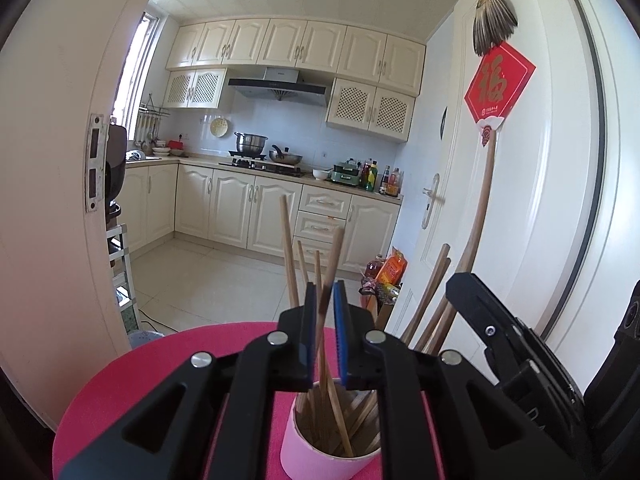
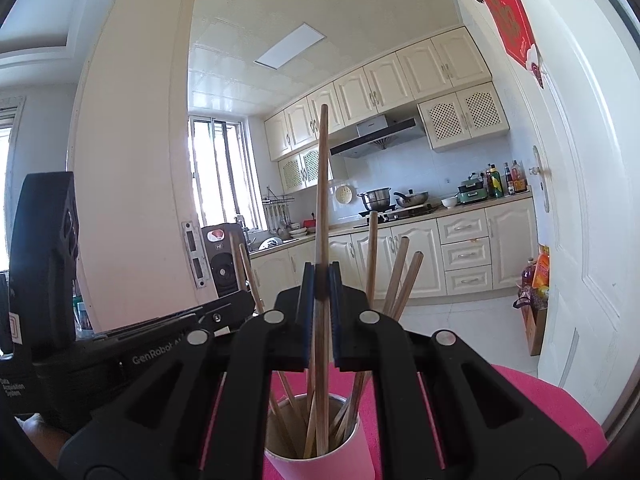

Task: Organize utensils
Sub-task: 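Open the left gripper while the right gripper opens above the cup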

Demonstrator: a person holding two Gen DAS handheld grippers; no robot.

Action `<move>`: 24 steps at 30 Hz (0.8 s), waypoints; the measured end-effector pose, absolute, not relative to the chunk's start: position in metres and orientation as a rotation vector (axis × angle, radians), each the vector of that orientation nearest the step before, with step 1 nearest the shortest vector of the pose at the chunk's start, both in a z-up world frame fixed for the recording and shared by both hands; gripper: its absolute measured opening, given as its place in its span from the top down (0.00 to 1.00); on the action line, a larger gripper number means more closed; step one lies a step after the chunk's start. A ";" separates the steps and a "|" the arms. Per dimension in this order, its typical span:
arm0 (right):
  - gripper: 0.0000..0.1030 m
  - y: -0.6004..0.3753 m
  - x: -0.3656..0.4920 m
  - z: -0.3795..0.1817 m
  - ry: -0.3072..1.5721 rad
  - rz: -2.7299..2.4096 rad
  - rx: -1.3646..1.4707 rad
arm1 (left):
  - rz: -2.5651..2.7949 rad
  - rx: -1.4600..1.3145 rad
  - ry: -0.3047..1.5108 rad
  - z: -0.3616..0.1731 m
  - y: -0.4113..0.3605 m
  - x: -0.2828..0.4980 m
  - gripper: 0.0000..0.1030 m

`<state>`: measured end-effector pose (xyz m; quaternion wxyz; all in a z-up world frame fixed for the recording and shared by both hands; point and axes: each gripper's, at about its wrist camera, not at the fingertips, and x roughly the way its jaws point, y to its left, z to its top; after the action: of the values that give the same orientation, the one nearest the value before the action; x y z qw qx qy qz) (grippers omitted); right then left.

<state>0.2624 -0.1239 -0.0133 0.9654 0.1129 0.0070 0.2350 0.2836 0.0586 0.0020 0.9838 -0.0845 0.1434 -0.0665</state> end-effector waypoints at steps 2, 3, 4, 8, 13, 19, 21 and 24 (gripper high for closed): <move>0.93 -0.124 0.261 -0.014 0.024 0.473 0.226 | -0.136 -0.177 0.289 0.003 0.060 0.281 0.79; 0.93 -0.125 0.260 -0.015 0.028 0.470 0.225 | -0.136 -0.180 0.290 0.003 0.061 0.280 0.79; 0.93 -0.125 0.259 -0.015 0.031 0.468 0.224 | -0.135 -0.179 0.293 0.004 0.061 0.279 0.79; 0.93 -0.126 0.256 -0.018 0.045 0.460 0.219 | -0.135 -0.183 0.301 0.004 0.062 0.273 0.76; 0.92 -0.125 0.254 -0.020 0.073 0.447 0.210 | -0.124 -0.173 0.304 0.006 0.062 0.266 0.71; 0.92 -0.124 0.251 -0.021 0.103 0.431 0.195 | -0.108 -0.173 0.302 0.009 0.065 0.255 0.64; 0.92 -0.124 0.248 -0.021 0.108 0.422 0.190 | -0.104 -0.175 0.301 0.009 0.067 0.250 0.62; 0.87 -0.125 0.244 -0.021 0.117 0.408 0.190 | -0.102 -0.175 0.299 0.011 0.069 0.243 0.61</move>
<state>0.2438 -0.1253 -0.0210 0.9731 0.0940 0.0582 0.2020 0.2426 0.0686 0.0107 0.9837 -0.0871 0.1488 -0.0508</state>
